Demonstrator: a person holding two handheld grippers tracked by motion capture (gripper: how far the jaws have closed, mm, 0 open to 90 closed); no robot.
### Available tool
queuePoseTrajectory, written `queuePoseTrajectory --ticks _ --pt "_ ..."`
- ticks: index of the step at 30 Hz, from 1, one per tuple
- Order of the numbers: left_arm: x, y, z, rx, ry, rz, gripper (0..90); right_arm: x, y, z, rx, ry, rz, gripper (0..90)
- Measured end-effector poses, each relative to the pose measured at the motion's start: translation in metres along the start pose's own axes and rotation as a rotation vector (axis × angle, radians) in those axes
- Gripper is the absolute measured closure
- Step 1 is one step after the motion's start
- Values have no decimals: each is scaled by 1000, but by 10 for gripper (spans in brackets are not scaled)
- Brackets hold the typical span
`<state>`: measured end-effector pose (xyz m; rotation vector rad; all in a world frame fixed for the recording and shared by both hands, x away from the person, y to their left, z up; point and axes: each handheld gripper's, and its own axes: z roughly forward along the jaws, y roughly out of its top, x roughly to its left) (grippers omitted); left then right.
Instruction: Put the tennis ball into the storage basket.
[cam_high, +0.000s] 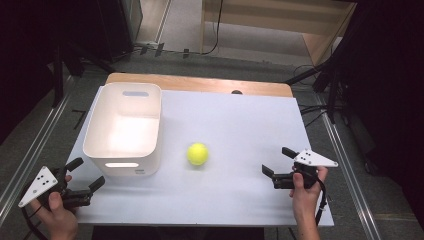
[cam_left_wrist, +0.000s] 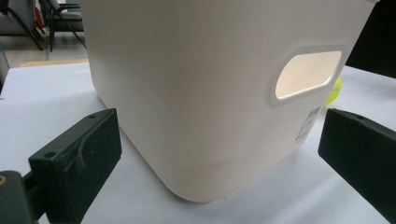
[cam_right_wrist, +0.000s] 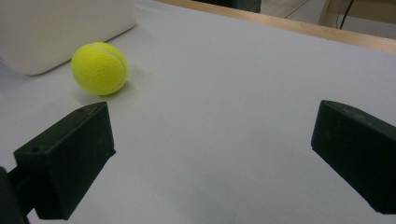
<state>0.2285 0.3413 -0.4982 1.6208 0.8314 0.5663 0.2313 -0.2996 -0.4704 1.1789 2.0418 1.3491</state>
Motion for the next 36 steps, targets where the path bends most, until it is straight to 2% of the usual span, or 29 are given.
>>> queuePoseTrajectory --ticks 14,36 --pt "0 0 0 1 -3 0 0 12 18 23 32 61 -41 0" --pt "0 0 1 6 -2 -2 0 33 37 59 82 140 -67 0"
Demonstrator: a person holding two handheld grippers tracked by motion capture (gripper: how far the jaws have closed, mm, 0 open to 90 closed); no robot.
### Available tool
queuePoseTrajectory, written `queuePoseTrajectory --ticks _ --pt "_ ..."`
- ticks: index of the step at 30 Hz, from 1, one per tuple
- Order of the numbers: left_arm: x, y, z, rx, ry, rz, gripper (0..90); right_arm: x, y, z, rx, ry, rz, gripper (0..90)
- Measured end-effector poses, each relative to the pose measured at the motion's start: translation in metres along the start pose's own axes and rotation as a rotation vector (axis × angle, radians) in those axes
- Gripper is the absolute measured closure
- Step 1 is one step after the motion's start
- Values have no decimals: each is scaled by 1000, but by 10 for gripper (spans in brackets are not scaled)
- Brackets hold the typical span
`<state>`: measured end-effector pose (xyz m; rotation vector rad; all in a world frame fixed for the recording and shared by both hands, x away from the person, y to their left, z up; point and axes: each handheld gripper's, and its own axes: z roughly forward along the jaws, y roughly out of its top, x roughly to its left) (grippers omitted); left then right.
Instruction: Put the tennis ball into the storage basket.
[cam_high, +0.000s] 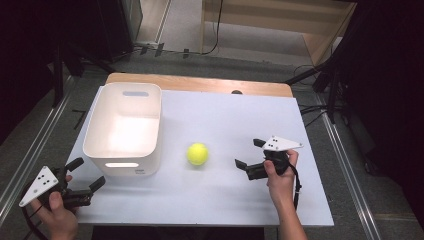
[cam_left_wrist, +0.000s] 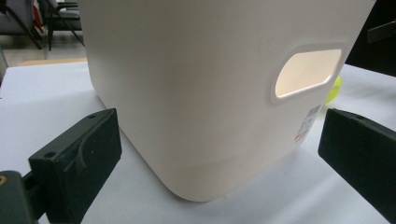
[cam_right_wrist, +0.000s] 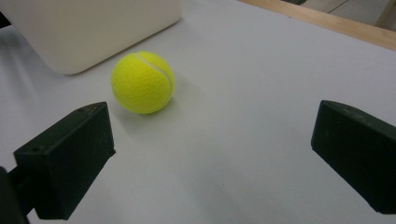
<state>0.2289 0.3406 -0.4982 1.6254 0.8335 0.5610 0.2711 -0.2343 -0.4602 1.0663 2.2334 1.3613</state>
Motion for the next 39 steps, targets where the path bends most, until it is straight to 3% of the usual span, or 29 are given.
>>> queuePoseTrajectory --ticks 21,39 --pt "0 0 0 -3 -3 -3 0 12 20 29 61 87 -49 0" --pt "0 0 0 -2 -5 -5 0 21 28 50 103 145 -44 0"
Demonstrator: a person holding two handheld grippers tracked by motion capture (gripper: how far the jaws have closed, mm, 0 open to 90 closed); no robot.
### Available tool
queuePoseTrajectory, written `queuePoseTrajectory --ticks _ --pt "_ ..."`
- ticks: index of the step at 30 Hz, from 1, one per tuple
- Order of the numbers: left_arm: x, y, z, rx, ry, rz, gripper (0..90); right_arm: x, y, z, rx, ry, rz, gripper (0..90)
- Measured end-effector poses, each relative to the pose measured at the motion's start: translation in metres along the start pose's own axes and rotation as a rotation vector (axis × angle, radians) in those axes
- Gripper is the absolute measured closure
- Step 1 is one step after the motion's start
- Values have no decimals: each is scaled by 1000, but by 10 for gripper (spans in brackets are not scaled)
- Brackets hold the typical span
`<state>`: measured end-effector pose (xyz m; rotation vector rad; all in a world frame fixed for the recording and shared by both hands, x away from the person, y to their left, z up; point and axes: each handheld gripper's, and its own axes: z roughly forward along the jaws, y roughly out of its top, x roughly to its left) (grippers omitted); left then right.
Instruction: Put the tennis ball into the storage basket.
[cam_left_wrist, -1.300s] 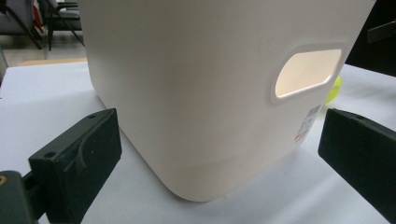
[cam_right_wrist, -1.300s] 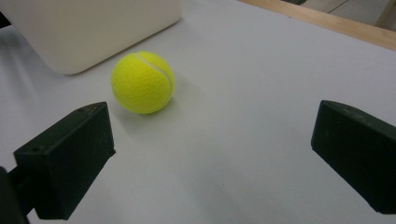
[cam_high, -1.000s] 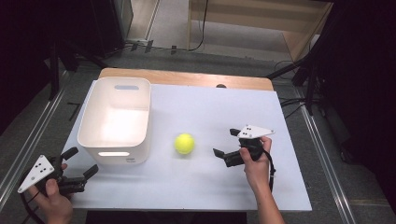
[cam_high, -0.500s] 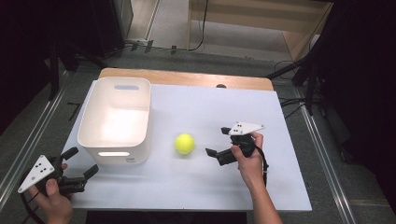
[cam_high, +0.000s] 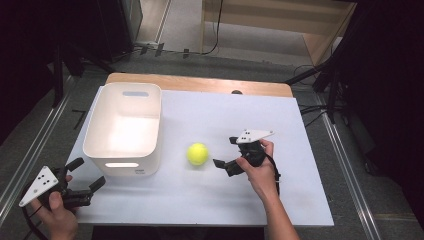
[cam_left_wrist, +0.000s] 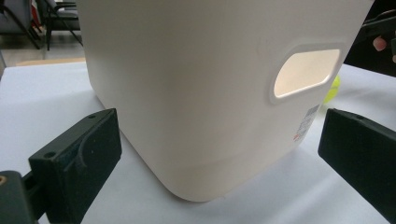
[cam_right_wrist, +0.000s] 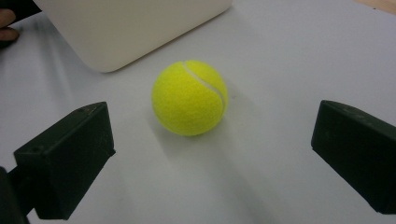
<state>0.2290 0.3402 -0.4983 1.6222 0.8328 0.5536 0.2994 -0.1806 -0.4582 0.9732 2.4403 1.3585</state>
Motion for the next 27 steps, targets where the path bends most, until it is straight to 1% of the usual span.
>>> queuePoseTrajectory --ticks 1,11,14,27 --pt "0 0 0 -1 0 -1 0 0 1 1 1 5 1 0" --pt "0 0 0 -1 -1 -1 0 4 7 9 43 3 -9 0" --pt "0 0 0 0 0 0 0 4 9 12 47 4 -14 0" --pt "0 0 0 -1 -3 -1 0 8 17 27 96 19 -29 0"
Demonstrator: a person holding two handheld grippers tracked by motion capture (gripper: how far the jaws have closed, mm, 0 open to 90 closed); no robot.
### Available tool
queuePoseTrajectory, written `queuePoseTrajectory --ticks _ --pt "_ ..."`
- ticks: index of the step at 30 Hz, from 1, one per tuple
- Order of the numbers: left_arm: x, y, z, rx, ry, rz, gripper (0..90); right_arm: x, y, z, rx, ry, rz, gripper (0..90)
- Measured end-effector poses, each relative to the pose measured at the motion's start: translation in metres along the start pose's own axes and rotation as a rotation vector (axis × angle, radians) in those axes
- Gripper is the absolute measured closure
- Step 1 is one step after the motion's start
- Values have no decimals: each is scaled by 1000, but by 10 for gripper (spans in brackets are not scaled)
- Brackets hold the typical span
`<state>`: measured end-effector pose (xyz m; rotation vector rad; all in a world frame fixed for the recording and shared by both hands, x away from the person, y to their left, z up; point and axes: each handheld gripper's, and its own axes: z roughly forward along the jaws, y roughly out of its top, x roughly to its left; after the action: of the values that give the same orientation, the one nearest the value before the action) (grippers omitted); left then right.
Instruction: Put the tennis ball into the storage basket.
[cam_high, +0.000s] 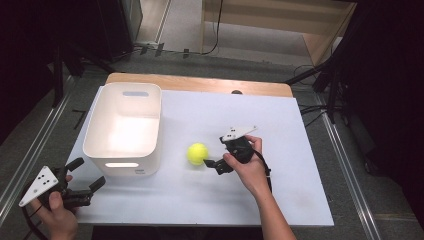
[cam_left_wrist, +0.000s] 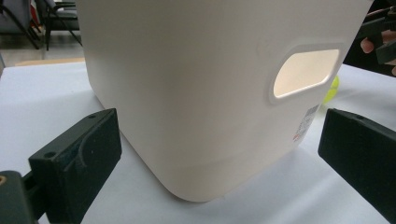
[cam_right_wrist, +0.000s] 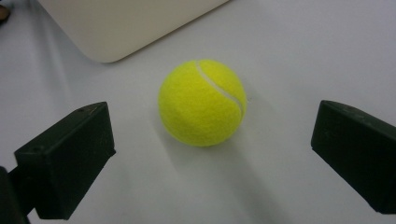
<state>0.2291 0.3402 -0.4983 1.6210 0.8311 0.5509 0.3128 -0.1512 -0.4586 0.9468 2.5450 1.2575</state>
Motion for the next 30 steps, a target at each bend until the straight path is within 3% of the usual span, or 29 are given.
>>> queuePoseTrajectory --ticks 30 --pt "1 0 0 -3 -4 4 0 10 16 31 118 13 -40 0"
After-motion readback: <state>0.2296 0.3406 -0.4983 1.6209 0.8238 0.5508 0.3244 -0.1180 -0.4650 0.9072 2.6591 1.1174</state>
